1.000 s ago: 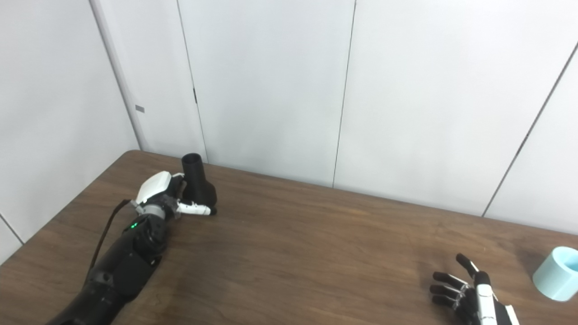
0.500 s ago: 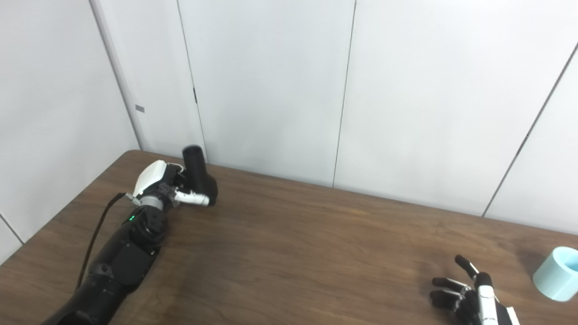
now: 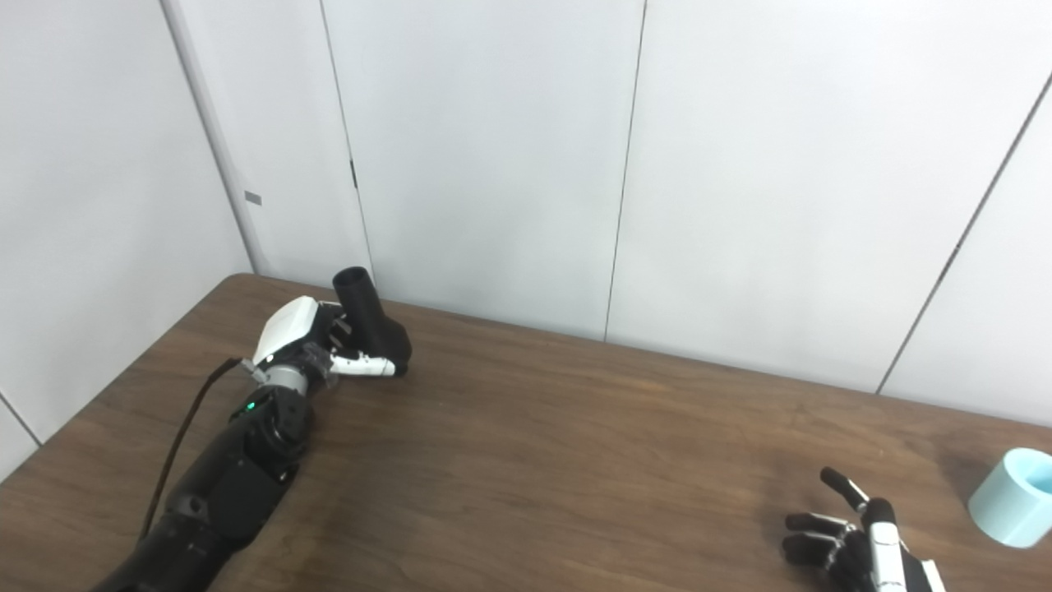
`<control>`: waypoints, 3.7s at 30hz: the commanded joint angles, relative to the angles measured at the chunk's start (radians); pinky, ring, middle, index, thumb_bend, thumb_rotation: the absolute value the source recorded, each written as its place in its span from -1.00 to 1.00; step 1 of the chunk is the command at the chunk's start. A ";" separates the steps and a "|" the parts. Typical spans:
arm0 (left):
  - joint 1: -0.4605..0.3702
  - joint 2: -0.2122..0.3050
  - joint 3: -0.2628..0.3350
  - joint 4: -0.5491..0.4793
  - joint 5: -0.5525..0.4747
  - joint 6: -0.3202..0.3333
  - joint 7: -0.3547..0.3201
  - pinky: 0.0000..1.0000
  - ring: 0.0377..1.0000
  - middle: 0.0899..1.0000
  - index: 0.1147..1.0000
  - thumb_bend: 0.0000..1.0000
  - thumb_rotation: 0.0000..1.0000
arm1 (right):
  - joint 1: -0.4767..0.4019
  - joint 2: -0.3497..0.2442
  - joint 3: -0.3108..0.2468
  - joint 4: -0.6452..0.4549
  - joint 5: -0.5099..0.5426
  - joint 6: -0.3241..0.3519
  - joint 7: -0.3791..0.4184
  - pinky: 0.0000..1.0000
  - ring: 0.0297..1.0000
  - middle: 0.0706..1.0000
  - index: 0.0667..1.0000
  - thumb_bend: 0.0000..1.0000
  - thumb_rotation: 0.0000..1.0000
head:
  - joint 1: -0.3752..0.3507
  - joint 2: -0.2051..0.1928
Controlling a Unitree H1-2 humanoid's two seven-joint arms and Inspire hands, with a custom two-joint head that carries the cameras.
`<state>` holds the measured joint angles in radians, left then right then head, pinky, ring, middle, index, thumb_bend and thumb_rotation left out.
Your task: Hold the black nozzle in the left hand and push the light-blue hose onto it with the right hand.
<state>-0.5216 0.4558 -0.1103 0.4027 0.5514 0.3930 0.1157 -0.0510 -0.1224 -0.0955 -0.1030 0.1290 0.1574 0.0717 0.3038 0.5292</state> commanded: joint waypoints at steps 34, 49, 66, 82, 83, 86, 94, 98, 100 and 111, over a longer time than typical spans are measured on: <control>0.377 -0.171 -0.293 -0.662 0.355 -0.076 -0.210 -0.14 0.00 -0.22 -0.12 0.05 -1.00 | 0.002 0.036 0.062 -0.011 -0.071 -0.035 -0.015 -0.11 -0.14 -0.08 0.43 -0.15 1.00 | -0.204 0.074; 0.425 -0.213 -0.346 -0.634 0.402 -0.202 -0.187 -0.02 0.11 -0.13 -0.16 0.05 -1.00 | -0.006 0.056 0.104 -0.044 -0.128 -0.017 -0.032 -0.21 -0.18 -0.11 0.38 -0.16 1.00 | -0.291 0.132; 0.412 -0.180 -0.317 -0.614 0.388 -0.241 -0.236 -0.15 0.07 -0.14 -0.16 0.05 -1.00 | -0.025 0.092 0.119 -0.122 -0.141 0.036 -0.040 -0.16 -0.11 -0.06 0.41 -0.11 1.00 | -0.433 0.170; 0.418 -0.136 -0.264 -0.616 0.348 -0.311 -0.272 -0.17 0.04 -0.17 -0.15 0.05 -1.00 | -0.070 -0.002 0.085 -0.374 -0.287 0.177 -0.054 -0.15 -0.05 0.05 0.43 -0.22 -0.54 | -0.612 0.181; 0.416 -0.136 -0.262 -0.613 0.348 -0.314 -0.274 -0.17 0.05 -0.17 -0.15 0.05 -1.00 | -0.074 -0.034 0.081 -0.373 -0.316 0.164 -0.051 -0.15 -0.05 0.06 0.42 -0.16 -0.72 | -0.618 0.181; 0.411 -0.134 -0.257 -0.605 0.353 -0.324 -0.275 -0.17 0.05 -0.18 -0.15 0.05 -1.00 | -0.089 -0.109 0.060 -0.370 -0.374 0.173 -0.045 -0.12 -0.03 0.09 0.42 0.02 -0.75 | -0.645 0.179; 0.402 -0.138 -0.253 -0.593 0.346 -0.339 -0.282 -0.19 0.02 -0.20 -0.14 0.05 -1.00 | -0.158 -0.287 0.028 -0.388 -0.514 0.198 -0.007 -0.01 0.11 0.19 0.39 0.26 -0.80 | -0.712 0.170; 0.396 -0.145 -0.254 -0.588 0.345 -0.331 -0.291 -0.17 0.03 -0.21 -0.14 0.05 -1.00 | -0.191 -0.375 0.006 -0.370 -0.556 0.195 0.028 0.17 0.28 0.31 0.39 0.31 -0.70 | -0.730 0.167; 0.392 -0.145 -0.257 -0.585 0.352 -0.329 -0.295 -0.16 0.04 -0.23 -0.14 0.05 -1.00 | -0.209 -0.407 0.001 -0.356 -0.570 0.195 0.040 0.20 0.35 0.36 0.38 0.35 -0.75 | -0.740 0.166; 0.376 -0.139 -0.260 -0.582 0.343 -0.325 -0.339 -0.21 -0.02 -0.25 -0.13 0.05 -1.00 | -0.333 -0.646 0.121 -0.209 -0.832 0.238 0.232 0.49 0.65 0.58 0.50 0.71 -0.83 | -0.773 0.168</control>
<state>-0.1485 0.3089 -0.3612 -0.1924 0.9058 0.0640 -0.1760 -0.3397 -0.7333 0.0352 -0.3085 -0.6723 0.3972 0.3002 -0.4694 0.6964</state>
